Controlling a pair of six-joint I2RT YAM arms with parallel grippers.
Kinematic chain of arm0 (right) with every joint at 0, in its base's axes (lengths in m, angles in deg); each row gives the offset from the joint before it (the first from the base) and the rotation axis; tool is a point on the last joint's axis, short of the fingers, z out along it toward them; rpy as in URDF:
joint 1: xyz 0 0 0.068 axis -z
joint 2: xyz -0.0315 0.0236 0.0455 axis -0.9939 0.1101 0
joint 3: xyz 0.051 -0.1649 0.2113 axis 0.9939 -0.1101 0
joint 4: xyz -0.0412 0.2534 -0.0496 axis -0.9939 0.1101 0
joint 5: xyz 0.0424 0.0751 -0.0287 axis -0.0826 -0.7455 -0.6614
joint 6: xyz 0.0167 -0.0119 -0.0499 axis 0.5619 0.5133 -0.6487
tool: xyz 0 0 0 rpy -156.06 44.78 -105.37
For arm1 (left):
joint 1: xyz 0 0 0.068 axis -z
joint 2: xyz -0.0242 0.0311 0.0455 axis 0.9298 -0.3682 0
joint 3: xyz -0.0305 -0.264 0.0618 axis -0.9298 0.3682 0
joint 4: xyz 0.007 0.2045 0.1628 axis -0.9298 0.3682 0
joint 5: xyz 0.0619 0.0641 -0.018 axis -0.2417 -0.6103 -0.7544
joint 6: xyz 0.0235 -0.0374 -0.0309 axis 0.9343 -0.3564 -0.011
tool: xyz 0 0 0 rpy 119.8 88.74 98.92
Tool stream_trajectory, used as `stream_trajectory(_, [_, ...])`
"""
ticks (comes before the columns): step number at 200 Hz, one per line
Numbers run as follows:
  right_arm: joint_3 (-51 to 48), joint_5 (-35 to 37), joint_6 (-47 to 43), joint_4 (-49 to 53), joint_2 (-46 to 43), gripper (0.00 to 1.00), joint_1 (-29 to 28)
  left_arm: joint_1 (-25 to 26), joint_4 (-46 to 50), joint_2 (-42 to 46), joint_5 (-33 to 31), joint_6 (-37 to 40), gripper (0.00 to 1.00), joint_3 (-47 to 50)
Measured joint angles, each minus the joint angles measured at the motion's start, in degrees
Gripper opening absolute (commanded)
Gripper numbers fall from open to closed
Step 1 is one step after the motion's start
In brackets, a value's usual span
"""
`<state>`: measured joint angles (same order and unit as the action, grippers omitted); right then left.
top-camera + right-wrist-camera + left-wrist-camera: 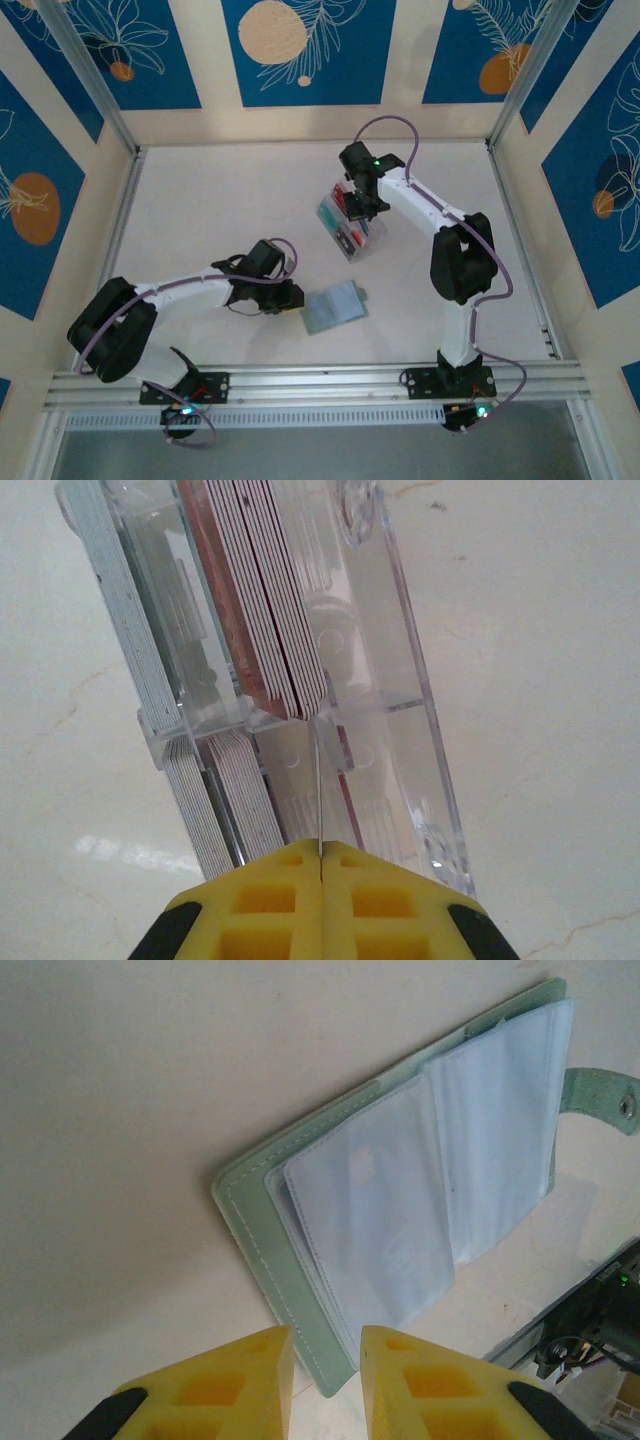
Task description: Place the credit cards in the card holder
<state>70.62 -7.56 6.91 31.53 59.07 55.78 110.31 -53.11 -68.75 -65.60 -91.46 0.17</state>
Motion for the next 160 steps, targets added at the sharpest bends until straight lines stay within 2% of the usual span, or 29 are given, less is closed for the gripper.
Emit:
stream_trajectory(36, [0.76,6.1,0.07,0.87,-5.51,0.0,-4.28,0.0,2.05,0.2,-1.05,1.16,0.25,-0.17])
stream_trajectory(62, [-3.28,4.87,1.16,-1.95,-15.41,0.0,-7.17,0.39,4.63,0.39,-2.1,2.08,0.25,-1.55])
stream_trajectory(102, [-27.12,-7.96,5.4,-12.66,-34.97,0.0,-6.93,3.89,7.02,-0.22,-3.45,3.48,0.25,-7.41])
stream_trajectory(137, [-46.49,-20.87,11.28,-23.3,-41.24,0.0,-6.8,6.05,6.25,-5.42,-3.61,3.48,0.24,-10.03])
stream_trajectory(160, [-54.8,-26.71,15.1,-29.99,-43.45,0.0,-6.8,6.75,6.27,-8.94,-3.63,3.45,0.24,-10.1])
